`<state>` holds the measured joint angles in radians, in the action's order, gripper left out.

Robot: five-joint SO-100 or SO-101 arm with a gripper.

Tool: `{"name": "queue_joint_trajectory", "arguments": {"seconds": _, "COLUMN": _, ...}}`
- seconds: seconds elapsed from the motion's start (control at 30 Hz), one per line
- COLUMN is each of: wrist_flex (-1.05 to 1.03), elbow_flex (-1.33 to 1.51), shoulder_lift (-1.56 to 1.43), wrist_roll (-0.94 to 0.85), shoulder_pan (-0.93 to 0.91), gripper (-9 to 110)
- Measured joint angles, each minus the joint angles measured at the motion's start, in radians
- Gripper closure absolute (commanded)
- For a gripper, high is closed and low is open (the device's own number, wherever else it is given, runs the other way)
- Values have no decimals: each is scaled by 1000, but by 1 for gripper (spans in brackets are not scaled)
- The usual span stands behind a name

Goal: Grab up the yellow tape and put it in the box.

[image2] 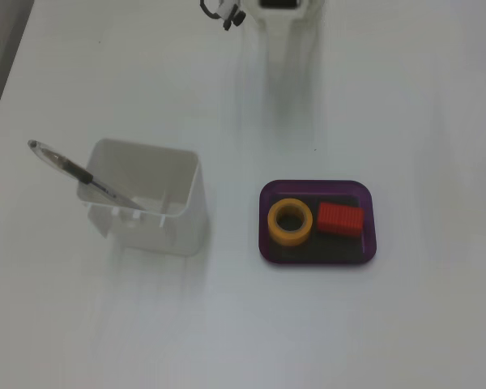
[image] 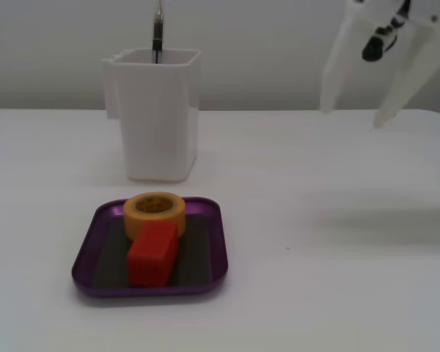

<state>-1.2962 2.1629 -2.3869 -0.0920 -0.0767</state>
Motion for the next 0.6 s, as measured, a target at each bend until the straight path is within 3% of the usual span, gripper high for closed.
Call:
{"name": "queue_joint_trajectory", "arguments": {"seconds": 0.27, "wrist_flex": 232, "elbow_flex": 459, "shoulder_lift": -354, "wrist_roll": 2, "shoulder_pan": -2, "gripper": 86}}
{"name": "queue_joint_trajectory", "arguments": {"seconds": 0.6, "wrist_flex": 262, "elbow_flex": 802, "shoulder_lift": -844, "wrist_roll": 2, "shoulder_pan": -5, "gripper": 86}}
